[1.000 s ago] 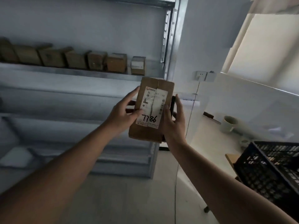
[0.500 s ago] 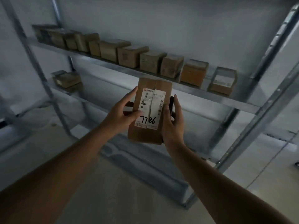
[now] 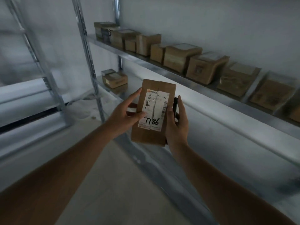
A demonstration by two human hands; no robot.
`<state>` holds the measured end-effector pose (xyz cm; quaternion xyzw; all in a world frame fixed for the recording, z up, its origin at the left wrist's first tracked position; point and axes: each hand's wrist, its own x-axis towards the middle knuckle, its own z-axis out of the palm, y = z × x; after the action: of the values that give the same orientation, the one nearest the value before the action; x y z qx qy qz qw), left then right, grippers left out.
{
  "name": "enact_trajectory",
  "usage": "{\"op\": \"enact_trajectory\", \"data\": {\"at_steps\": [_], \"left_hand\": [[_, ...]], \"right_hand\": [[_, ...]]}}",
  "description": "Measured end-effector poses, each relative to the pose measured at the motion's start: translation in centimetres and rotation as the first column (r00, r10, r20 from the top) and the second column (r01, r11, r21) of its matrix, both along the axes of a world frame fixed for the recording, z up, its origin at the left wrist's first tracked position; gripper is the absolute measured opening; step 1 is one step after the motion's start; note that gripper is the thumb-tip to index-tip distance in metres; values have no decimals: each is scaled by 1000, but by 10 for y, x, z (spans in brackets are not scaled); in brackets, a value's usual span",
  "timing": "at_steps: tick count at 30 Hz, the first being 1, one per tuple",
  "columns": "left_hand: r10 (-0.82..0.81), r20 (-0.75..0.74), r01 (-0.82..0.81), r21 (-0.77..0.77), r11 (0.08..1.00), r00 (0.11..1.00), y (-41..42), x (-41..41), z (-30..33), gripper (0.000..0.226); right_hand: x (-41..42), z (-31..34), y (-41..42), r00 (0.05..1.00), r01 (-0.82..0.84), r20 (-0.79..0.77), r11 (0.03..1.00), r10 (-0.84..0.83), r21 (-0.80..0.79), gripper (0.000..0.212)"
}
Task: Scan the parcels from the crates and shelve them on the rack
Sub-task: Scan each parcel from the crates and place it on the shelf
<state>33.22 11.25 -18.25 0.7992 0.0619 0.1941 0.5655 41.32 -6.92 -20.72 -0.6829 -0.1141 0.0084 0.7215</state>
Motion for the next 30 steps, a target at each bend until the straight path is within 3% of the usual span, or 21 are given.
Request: {"op": "enact_trajectory", "data": {"at_steps": [12, 30], "left_hand": [[-35, -121, 30, -45, 999, 992, 220, 79, -14, 84], [-24, -346, -8, -91, 996, 938, 425, 280, -90, 83]], "right_hand": [[72, -19, 216, 999, 34, -29, 996, -37, -87, 57], [266, -103, 432, 959, 40, -273, 988, -80, -147, 57]]}}
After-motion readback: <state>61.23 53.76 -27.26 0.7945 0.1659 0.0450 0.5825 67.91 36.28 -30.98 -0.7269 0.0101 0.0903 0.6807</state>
